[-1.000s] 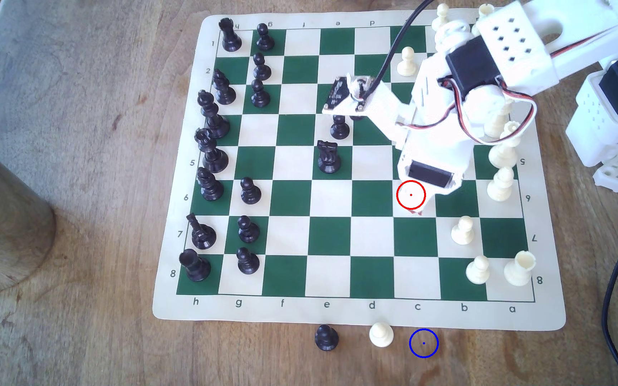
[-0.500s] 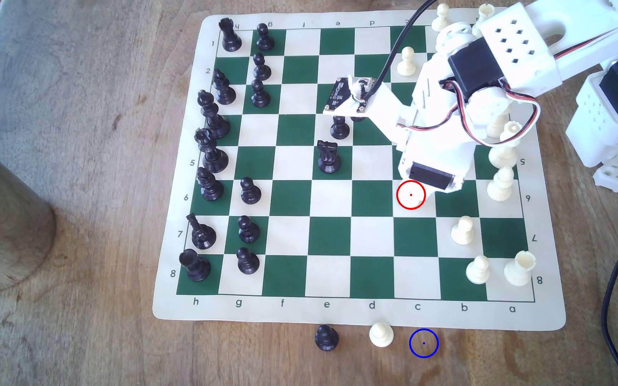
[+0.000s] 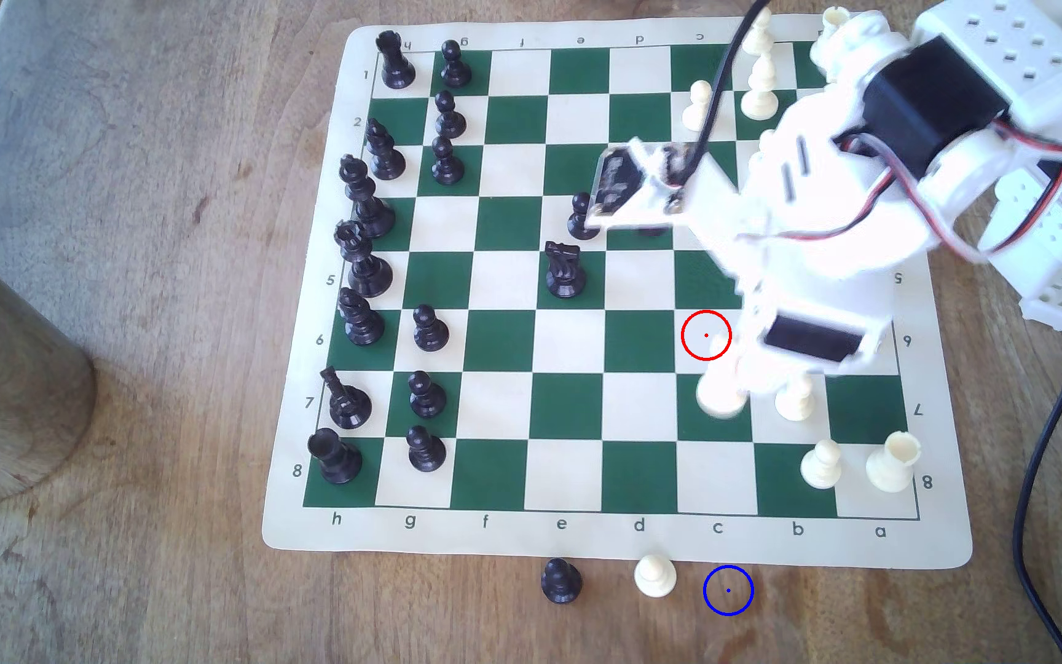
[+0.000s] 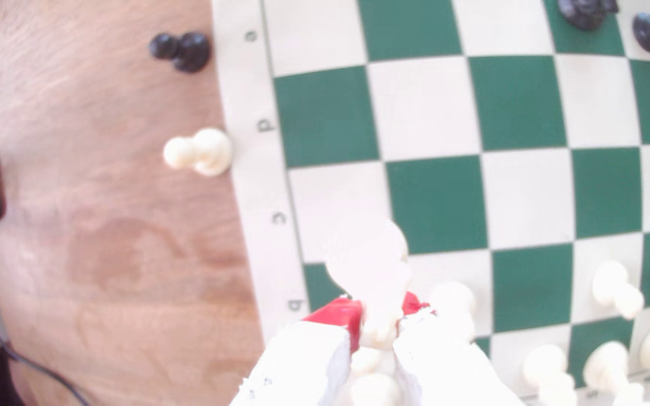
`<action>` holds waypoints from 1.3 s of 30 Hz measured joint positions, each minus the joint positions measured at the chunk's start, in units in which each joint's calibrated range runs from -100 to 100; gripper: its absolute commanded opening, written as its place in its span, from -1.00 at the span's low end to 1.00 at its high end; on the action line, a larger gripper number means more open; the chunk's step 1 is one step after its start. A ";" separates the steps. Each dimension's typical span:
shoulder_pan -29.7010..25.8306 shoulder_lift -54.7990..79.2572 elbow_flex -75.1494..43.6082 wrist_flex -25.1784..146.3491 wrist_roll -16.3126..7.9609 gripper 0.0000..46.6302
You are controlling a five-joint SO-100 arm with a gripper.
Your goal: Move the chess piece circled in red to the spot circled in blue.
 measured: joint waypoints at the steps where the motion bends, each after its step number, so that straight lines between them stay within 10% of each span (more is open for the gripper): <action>1: -1.11 0.75 -0.72 0.00 -0.15 -0.98; 39: -12.68 30.00 -21.15 -3.82 0.10 -0.98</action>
